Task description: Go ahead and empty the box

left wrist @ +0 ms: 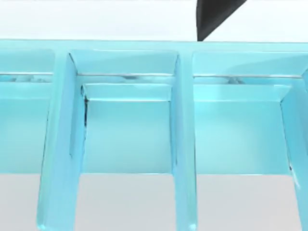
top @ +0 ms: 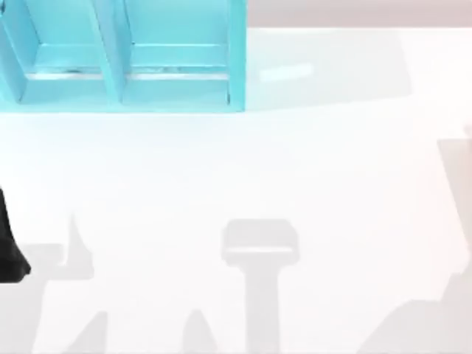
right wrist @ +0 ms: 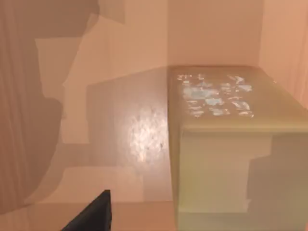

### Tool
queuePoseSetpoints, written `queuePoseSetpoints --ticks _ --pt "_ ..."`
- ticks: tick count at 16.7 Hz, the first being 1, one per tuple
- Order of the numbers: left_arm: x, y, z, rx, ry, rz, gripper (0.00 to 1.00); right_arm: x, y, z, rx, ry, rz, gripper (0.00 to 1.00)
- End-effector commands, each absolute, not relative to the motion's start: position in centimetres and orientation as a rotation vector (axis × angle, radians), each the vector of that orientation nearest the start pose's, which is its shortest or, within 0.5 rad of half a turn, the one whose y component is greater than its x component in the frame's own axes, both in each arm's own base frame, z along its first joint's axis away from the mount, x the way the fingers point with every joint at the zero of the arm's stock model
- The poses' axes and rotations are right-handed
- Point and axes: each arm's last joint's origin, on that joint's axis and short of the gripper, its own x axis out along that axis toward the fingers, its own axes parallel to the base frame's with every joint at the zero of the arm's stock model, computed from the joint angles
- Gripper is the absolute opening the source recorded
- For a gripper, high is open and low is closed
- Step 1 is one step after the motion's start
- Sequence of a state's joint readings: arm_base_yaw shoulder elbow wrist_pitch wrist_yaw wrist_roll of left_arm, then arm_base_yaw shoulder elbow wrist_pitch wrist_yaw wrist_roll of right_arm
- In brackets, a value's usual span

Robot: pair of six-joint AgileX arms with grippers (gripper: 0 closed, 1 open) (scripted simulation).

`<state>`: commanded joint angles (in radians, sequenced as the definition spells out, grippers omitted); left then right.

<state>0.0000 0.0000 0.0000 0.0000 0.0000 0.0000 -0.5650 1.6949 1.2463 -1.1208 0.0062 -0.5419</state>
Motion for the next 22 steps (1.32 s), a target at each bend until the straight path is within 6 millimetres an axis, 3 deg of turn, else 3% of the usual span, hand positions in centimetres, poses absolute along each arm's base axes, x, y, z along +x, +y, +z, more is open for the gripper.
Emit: queuePoseSetpoints --ticks 6,11,22 --pt "10.6 -0.1 16.0 0.000 0.000 0.000 1.00 25.7 -16.2 14.7 0.009 1.567 -0.024 1.00" --pt "10.6 -0.1 16.0 0.000 0.000 0.000 1.00 25.6 -16.1 14.2 0.010 1.569 -0.022 1.00" --pt "10.6 -0.1 16.0 0.000 0.000 0.000 1.00 25.6 -16.1 14.2 0.010 1.569 -0.022 0.17"
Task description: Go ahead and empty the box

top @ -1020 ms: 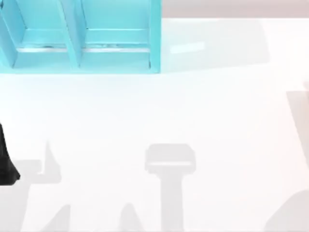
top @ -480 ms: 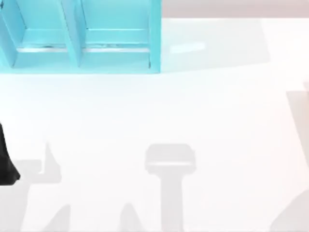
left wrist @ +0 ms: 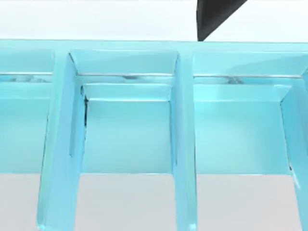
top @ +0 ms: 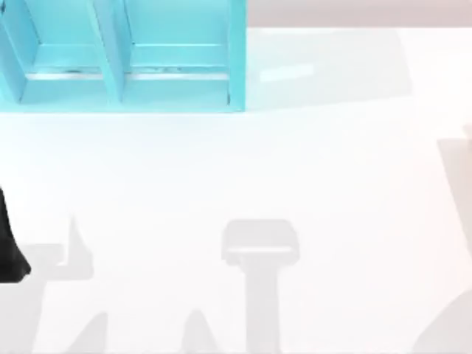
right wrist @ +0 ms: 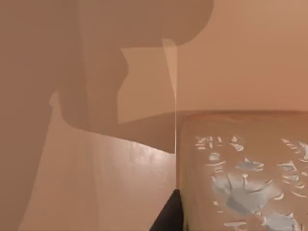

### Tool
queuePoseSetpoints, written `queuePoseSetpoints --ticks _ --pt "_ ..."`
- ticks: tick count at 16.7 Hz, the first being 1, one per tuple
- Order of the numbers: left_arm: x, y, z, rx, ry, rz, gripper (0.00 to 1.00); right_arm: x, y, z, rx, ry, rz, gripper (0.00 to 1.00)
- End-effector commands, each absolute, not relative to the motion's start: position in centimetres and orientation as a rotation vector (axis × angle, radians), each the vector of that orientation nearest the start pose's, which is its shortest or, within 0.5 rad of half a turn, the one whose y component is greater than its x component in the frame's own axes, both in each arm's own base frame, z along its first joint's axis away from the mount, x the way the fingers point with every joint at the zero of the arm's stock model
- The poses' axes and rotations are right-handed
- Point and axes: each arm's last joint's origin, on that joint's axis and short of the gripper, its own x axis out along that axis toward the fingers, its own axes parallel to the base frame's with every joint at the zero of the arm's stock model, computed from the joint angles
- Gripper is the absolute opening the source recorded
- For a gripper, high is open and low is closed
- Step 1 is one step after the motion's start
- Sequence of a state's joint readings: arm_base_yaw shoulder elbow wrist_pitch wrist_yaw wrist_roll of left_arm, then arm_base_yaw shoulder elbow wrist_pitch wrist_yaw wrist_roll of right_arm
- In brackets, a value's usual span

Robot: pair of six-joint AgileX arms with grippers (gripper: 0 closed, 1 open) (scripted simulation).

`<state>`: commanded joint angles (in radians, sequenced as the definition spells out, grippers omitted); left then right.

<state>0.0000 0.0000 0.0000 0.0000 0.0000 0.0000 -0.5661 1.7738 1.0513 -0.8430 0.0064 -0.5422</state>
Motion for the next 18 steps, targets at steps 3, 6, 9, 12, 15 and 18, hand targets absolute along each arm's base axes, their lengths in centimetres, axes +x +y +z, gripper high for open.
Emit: queuePoseSetpoints --ticks 3,6,9,12,15,18 --pt "10.6 -0.1 16.0 0.000 0.000 0.000 1.00 25.6 -16.1 14.2 0.010 1.569 -0.022 0.00" --pt "10.6 -0.1 16.0 0.000 0.000 0.000 1.00 25.6 -16.1 14.2 0.010 1.569 -0.022 0.00" --pt "10.6 -0.1 16.0 0.000 0.000 0.000 1.00 25.6 -16.1 14.2 0.010 1.569 -0.022 0.00" --pt "10.6 -0.1 16.0 0.000 0.000 0.000 1.00 25.7 -16.1 14.3 0.009 1.568 -0.024 0.00" --pt "10.6 -0.1 16.0 0.000 0.000 0.000 1.00 26.1 -16.5 16.1 0.008 1.565 -0.026 0.00" --pt "10.6 -0.1 16.0 0.000 0.000 0.000 1.00 26.4 -16.7 19.7 0.014 1.575 -0.021 0.00"
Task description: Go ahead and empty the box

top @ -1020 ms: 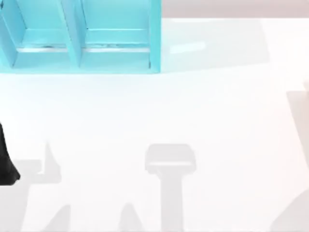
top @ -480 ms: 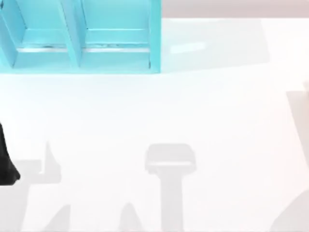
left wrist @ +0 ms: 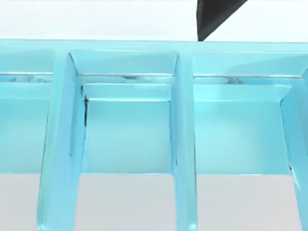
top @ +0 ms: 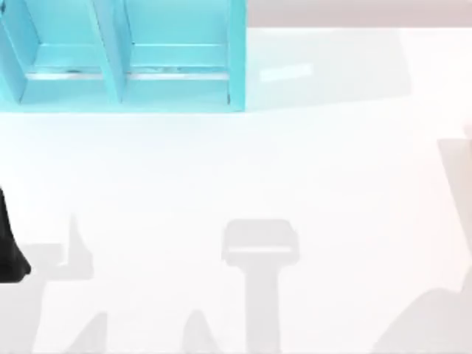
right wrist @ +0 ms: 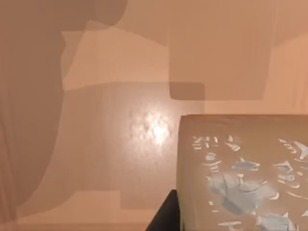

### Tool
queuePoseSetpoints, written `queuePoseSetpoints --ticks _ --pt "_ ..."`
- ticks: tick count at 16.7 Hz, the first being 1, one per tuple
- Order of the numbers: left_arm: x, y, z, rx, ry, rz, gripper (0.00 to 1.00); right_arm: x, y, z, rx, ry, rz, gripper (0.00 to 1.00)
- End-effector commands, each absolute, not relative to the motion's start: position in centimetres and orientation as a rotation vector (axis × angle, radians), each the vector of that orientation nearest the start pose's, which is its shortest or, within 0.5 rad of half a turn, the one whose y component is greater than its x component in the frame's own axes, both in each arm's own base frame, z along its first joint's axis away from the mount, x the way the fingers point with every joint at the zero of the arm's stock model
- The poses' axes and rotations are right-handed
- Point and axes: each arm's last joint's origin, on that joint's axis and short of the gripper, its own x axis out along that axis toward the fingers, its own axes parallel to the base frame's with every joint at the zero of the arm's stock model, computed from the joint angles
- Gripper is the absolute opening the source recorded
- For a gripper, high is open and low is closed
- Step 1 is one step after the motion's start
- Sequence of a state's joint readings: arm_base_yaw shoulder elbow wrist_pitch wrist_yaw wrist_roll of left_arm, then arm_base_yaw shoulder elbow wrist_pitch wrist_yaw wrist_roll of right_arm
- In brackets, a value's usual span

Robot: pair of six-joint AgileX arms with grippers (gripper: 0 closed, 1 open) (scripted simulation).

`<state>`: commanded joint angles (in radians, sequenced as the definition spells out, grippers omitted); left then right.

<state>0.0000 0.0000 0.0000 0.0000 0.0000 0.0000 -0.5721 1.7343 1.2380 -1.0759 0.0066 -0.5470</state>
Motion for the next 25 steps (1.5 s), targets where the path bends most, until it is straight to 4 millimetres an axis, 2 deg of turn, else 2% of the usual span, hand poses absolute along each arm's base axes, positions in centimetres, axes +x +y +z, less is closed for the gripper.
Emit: queuePoseSetpoints --ticks 4,6,12,15,18,21,23,25 --pt "10.6 -0.1 16.0 0.000 0.000 0.000 1.00 26.0 -16.4 25.2 0.015 1.581 -0.018 0.00" --pt "10.6 -0.1 16.0 0.000 0.000 0.000 1.00 25.7 -16.2 26.9 0.011 1.570 -0.023 0.00" --pt "10.6 -0.1 16.0 0.000 0.000 0.000 1.00 25.8 -16.1 27.1 0.011 1.571 -0.022 0.00" --pt "10.6 -0.1 16.0 0.000 0.000 0.000 1.00 27.6 -14.8 26.7 0.006 1.575 -0.021 0.00" --pt "10.6 -0.1 16.0 0.000 0.000 0.000 1.00 31.4 -10.8 25.7 -0.009 1.574 -0.016 0.00" --pt "10.6 -0.1 16.0 0.000 0.000 0.000 1.00 35.1 -3.6 24.4 -0.043 1.558 0.012 0.00" --pt "10.6 -0.1 16.0 0.000 0.000 0.000 1.00 36.7 1.1 23.2 -0.052 1.549 0.026 0.00" --pt "10.6 -0.1 16.0 0.000 0.000 0.000 1.00 37.7 4.6 21.9 -0.044 1.549 0.026 0.00"
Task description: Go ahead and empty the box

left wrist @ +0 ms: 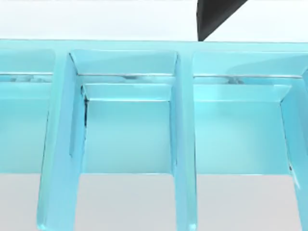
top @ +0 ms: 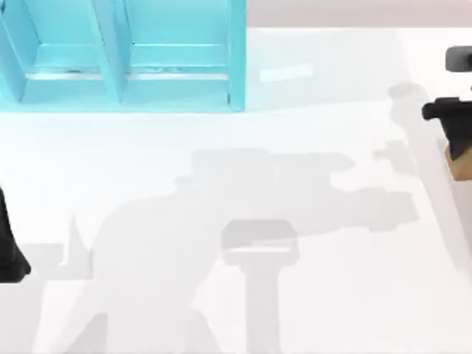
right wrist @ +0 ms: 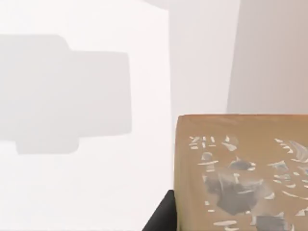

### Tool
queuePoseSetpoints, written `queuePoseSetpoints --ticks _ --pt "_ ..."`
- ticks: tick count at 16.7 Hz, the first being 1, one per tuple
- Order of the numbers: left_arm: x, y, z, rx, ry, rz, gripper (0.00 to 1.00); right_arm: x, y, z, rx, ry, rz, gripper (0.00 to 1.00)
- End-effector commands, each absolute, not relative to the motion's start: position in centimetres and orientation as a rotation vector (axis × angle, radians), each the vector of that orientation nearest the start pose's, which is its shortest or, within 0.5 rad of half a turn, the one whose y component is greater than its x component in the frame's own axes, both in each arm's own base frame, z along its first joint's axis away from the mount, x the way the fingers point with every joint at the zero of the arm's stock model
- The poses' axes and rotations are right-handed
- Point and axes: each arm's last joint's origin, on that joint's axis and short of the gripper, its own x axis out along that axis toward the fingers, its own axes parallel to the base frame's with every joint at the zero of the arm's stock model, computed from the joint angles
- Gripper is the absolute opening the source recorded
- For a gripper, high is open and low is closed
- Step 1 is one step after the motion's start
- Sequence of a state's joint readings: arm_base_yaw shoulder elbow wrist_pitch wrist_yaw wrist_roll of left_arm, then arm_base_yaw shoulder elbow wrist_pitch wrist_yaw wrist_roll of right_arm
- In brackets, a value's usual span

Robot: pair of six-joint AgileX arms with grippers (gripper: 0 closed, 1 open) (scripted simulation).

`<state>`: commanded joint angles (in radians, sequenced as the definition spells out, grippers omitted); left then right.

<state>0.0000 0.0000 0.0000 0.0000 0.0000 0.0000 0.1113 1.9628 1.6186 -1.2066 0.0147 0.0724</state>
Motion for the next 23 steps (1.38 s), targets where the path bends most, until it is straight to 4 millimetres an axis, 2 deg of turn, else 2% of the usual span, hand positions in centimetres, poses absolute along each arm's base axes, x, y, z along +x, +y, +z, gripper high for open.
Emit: queuePoseSetpoints --ticks 2,5,12,20,23 --pt "10.6 -0.1 16.0 0.000 0.000 0.000 1.00 38.3 6.7 20.5 -0.022 1.554 0.011 0.00" --pt "10.6 -0.1 16.0 0.000 0.000 0.000 1.00 38.8 8.5 18.8 0.006 1.565 -0.008 0.00" --pt "10.6 -0.1 16.0 0.000 0.000 0.000 1.00 38.9 8.5 18.3 0.021 1.570 -0.019 0.00" --pt "10.6 -0.1 16.0 0.000 0.000 0.000 1.00 39.0 8.7 13.8 0.017 1.568 -0.016 0.00" --pt "10.6 -0.1 16.0 0.000 0.000 0.000 1.00 39.0 8.7 13.8 0.017 1.569 -0.016 0.00"
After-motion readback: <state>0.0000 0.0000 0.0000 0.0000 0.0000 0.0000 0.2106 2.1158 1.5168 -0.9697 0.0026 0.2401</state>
